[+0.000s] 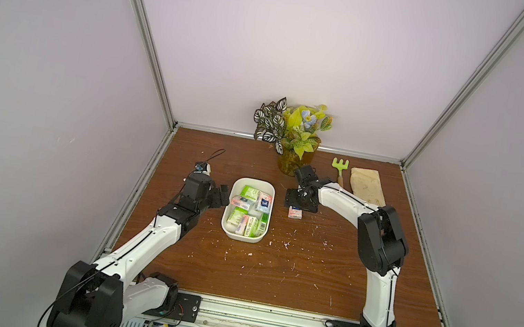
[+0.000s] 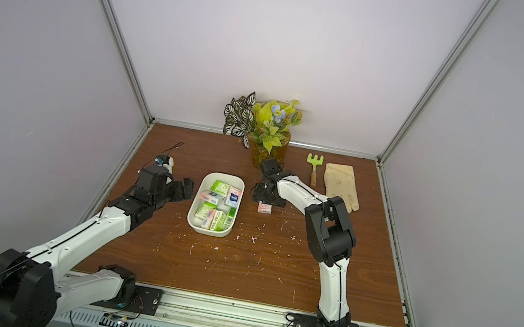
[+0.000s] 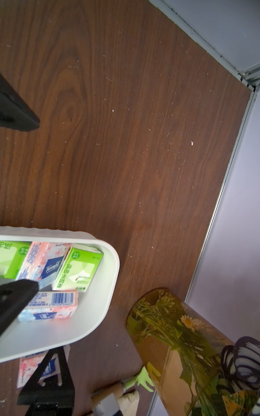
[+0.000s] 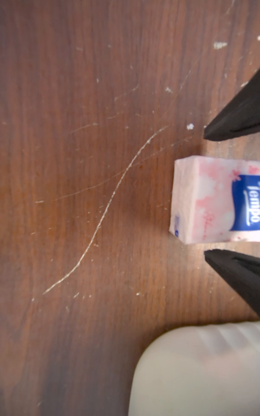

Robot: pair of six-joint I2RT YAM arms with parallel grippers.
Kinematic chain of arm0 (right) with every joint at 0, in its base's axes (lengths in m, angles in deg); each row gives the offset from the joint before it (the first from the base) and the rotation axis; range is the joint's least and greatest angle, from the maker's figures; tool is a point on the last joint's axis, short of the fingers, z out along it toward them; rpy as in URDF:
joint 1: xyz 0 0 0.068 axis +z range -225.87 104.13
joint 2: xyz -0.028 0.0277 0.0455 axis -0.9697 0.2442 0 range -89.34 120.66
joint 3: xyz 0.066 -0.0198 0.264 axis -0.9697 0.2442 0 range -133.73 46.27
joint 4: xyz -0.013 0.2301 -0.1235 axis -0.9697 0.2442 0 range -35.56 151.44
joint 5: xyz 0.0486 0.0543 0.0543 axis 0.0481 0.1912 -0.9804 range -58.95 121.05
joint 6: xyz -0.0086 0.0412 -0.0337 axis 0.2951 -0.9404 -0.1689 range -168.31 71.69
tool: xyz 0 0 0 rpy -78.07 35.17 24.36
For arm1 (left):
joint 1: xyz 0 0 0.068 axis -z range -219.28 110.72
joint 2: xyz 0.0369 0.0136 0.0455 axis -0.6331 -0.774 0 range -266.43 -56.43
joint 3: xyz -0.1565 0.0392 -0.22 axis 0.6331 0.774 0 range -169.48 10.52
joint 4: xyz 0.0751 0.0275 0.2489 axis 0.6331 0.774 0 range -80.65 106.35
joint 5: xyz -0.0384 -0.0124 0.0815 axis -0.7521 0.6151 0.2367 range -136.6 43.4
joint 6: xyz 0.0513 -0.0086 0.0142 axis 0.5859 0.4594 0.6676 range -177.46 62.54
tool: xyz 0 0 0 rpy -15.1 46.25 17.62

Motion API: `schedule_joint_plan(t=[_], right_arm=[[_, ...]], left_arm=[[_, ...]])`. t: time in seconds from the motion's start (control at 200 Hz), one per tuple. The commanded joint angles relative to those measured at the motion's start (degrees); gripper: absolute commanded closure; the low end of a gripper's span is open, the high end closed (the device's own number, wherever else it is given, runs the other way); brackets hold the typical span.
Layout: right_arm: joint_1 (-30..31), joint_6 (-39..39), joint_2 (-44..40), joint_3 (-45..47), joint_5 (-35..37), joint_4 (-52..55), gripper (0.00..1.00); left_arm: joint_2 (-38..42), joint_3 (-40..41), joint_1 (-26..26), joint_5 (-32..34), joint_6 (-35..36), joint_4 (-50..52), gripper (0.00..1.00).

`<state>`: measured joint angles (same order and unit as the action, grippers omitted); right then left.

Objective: Take the pocket tissues out of the storage box
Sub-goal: Place the pocket tissues at the center of the board, then pick up the pocket tissues from the storage box.

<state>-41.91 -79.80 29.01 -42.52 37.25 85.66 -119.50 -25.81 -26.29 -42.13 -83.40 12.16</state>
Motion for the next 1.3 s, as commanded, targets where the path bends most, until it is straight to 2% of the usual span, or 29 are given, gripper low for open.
schedule_joint_plan(t=[0.0, 0.105, 0.33, 0.465, 0.551, 0.636, 0.851, 1.041, 1.291], right_arm=[[0.2, 1.98, -6.7, -2.21, 1.71, 1.77, 0.15], [0.89, 3.07, -9.42, -2.73, 1.0, 1.9, 0.13], [4.35, 2.5, -12.05, -6.65, -5.33, 3.21, 0.13], [7.64, -1.74, -13.52, -5.63, -11.91, -0.16, 0.14], [10.01, -4.26, -13.92, -4.43, -13.78, -2.36, 0.14], [12.09, -5.84, -13.8, -3.13, -15.51, -4.77, 0.15], [15.66, -7.52, -10.96, -3.86, -14.27, -5.19, 0.17], [18.2, -8.22, -8.76, -6.08, -11.43, -0.53, 0.2], [20.22, -8.07, -7.47, -5.86, -10.77, 3.6, 0.3]], left_arm=[[0.21, -0.36, -0.78, -2.25, 0.18, 0.44, 0.01], [-0.13, -0.59, -0.78, -4.52, -0.23, 0.78, 0.01], [-1.41, -1.16, -0.78, -10.1, -1.73, 2.02, 0.0], [-2.33, -1.26, -0.78, -14.09, -1.43, 2.7, 0.05], [-2.58, -0.9, -0.78, -15.54, -1.66, 3.38, 0.1], [-2.66, -0.02, -0.78, -16.02, -1.75, 3.48, 0.12], [-3.26, 1.84, -0.82, -18.1, -1.54, 3.39, 0.2], [-3.87, 3.55, -0.77, -19.98, -2.25, 2.98, 0.32], [-2.6, 6.55, -0.77, -21.91, -2.99, 0.47, 0.45]])
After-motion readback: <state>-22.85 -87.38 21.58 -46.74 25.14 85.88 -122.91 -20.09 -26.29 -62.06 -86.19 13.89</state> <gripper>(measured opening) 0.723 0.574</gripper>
